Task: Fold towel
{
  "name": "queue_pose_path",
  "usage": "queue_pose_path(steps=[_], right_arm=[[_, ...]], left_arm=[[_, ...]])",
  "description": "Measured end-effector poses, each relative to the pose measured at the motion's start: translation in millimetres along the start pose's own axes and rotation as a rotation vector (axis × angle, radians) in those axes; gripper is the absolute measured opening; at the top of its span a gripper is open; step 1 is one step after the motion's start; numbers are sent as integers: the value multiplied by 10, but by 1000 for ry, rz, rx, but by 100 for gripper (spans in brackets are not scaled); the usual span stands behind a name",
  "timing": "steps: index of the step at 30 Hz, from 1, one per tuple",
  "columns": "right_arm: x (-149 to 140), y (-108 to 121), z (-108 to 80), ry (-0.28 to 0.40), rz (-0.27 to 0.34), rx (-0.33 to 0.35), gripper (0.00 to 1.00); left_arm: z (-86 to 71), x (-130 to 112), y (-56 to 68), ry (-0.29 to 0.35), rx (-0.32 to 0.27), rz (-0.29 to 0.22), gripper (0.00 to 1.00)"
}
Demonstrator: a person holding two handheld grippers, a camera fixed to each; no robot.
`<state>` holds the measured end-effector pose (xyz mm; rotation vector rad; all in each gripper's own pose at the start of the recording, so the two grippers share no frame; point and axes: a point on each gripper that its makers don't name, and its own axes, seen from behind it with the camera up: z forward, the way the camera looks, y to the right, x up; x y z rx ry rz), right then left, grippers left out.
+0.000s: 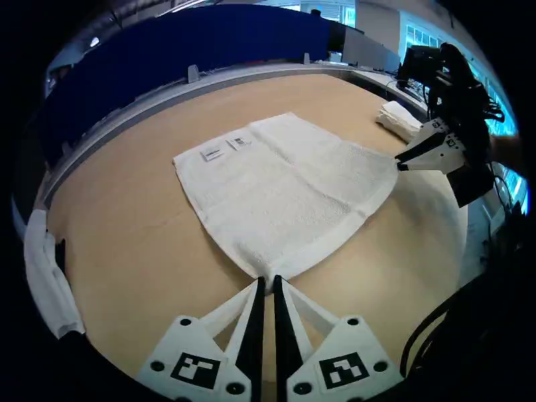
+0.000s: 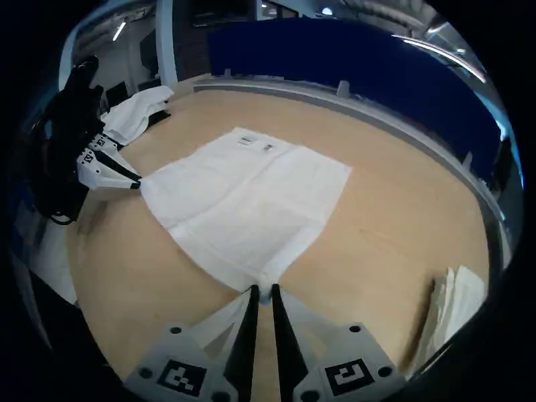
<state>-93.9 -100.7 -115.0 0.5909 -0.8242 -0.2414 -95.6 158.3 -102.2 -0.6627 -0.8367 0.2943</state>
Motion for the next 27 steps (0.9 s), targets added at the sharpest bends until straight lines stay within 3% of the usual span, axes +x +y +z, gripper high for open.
queue_pose_path(steps=[21, 27], right_arm=[[-34, -304, -621, 3, 10, 10, 15], [-57, -355, -710, 3, 17, 15, 15]], left_arm=[[-558, -111, 396, -18, -22, -66, 9], [-646, -130, 477, -16, -28, -79, 9]])
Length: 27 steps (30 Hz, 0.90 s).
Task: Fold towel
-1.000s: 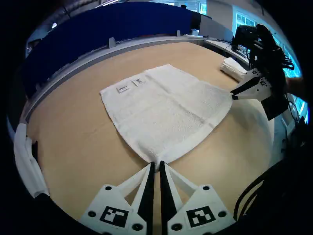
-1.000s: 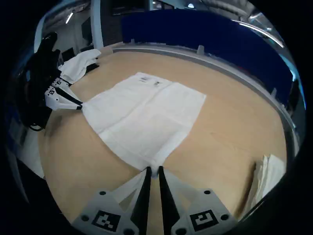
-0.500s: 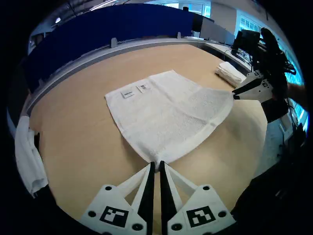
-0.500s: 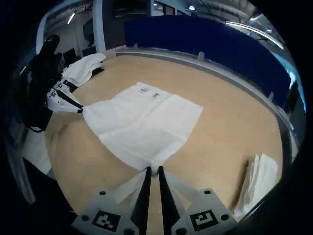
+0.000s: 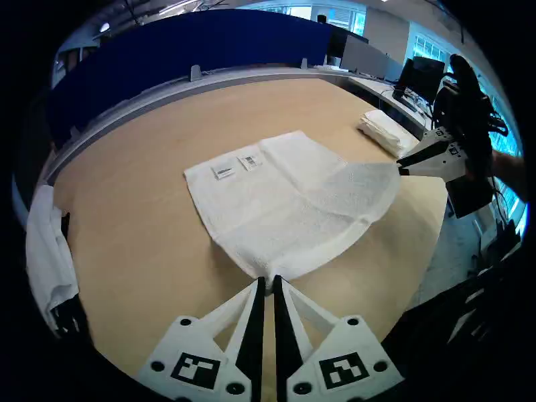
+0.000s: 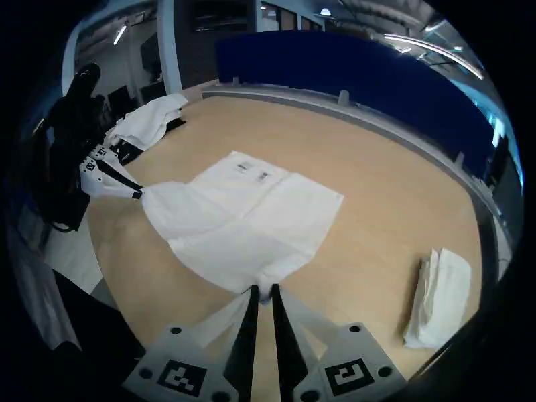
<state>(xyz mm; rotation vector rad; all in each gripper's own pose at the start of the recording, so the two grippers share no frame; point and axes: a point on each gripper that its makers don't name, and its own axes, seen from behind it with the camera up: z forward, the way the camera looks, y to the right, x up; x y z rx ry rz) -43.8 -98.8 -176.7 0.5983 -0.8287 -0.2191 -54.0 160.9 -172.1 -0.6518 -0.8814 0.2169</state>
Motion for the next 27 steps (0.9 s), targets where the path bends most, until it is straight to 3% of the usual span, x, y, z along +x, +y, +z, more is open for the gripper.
queue_pose_path(steps=[18, 27], right_arm=[[274, 65, -221, 38, -7, -5, 15], [317, 122, -196, 35, -15, -13, 15]], left_arm=[[-206, 272, -40, 38, 9, -44, 9], [-170, 376, -84, 46, 14, -40, 9]])
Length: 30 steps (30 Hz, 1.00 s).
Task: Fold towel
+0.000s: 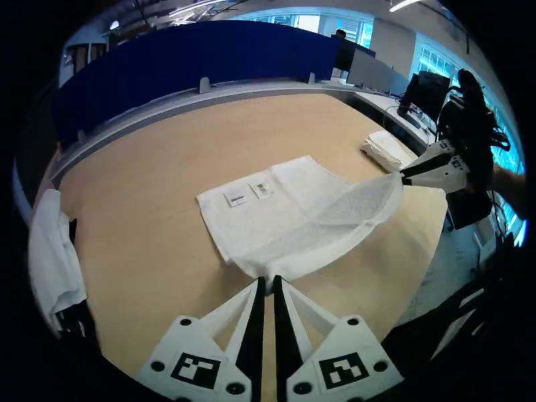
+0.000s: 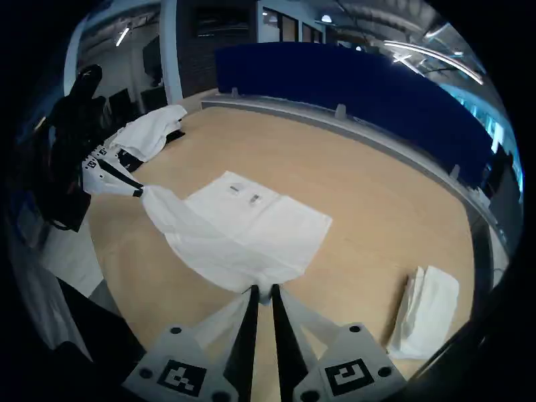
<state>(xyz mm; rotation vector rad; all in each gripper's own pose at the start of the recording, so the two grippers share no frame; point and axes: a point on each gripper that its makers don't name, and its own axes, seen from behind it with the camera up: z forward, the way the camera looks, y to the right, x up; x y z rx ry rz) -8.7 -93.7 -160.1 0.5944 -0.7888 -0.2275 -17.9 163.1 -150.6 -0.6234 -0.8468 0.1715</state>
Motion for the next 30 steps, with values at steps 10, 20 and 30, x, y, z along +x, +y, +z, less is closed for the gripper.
queue_pose_path(steps=[10, 20, 30], right_arm=[[153, 208, 156, 3, 5, -20, 14], [347, 451, 410, 5, 2, -44, 14], [430, 616, 651, -11, 21, -54, 14]], left_arm=[[143, 274, -169, 25, 20, 7, 9], [369, 520, -376, 33, 41, 25, 9], [574, 605, -545, 15, 56, 25, 9]])
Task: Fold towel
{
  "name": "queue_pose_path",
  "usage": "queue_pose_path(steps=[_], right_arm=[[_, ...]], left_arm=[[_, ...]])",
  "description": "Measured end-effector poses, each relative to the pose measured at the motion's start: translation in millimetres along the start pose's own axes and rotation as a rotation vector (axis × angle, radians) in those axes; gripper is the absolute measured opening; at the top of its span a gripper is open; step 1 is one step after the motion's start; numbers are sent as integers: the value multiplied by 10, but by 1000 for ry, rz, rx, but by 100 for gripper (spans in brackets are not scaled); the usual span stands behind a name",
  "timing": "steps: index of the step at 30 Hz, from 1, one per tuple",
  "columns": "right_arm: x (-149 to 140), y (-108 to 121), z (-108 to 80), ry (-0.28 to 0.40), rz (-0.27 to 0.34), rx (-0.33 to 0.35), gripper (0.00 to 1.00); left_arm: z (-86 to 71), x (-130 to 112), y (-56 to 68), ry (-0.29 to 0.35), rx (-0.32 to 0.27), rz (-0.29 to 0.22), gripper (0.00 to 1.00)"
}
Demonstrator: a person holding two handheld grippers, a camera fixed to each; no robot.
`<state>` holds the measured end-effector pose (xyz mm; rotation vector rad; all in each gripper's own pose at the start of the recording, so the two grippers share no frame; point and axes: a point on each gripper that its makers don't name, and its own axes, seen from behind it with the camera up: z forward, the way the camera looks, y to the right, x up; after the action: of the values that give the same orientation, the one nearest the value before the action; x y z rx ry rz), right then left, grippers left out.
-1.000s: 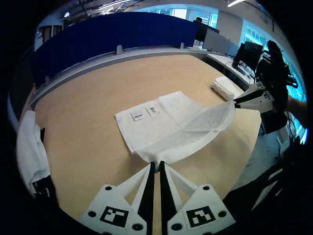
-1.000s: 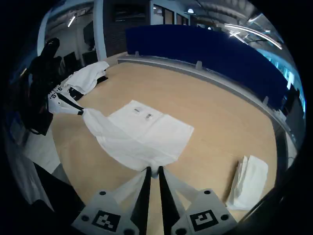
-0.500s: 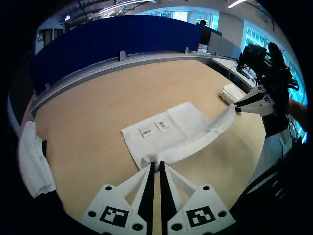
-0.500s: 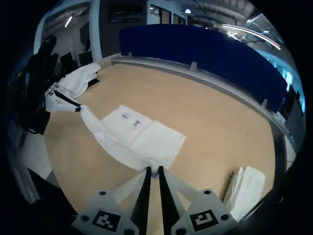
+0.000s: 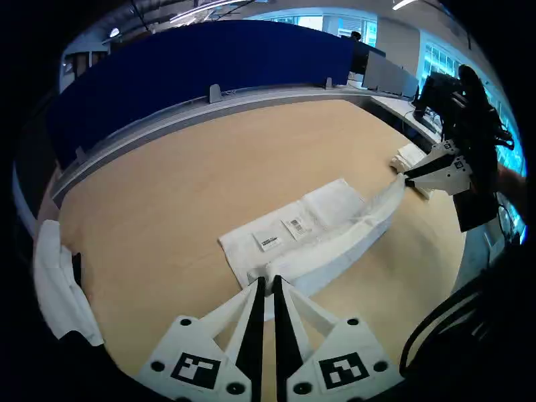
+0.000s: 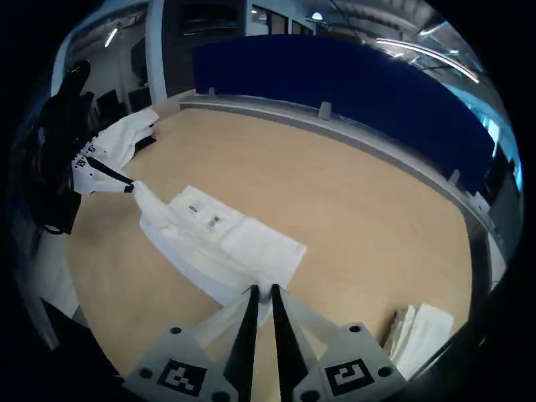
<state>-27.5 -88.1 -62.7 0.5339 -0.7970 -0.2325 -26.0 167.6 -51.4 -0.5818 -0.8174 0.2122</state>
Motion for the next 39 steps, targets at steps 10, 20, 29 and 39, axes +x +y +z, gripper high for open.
queue_pose_path(steps=[10, 20, 29, 39], right_arm=[[-34, 43, 116, -12, 12, -2, 14], [-112, 125, 364, -38, 39, -4, 14], [-242, 199, 636, -74, 40, -20, 15], [-292, 273, 826, -81, 78, -56, 20]], left_arm=[[107, -41, -54, -11, 1, -9, 9], [327, -117, -96, -23, 3, -22, 9], [581, -229, -166, -34, 18, -33, 9], [762, -225, -256, -40, 52, -18, 12]])
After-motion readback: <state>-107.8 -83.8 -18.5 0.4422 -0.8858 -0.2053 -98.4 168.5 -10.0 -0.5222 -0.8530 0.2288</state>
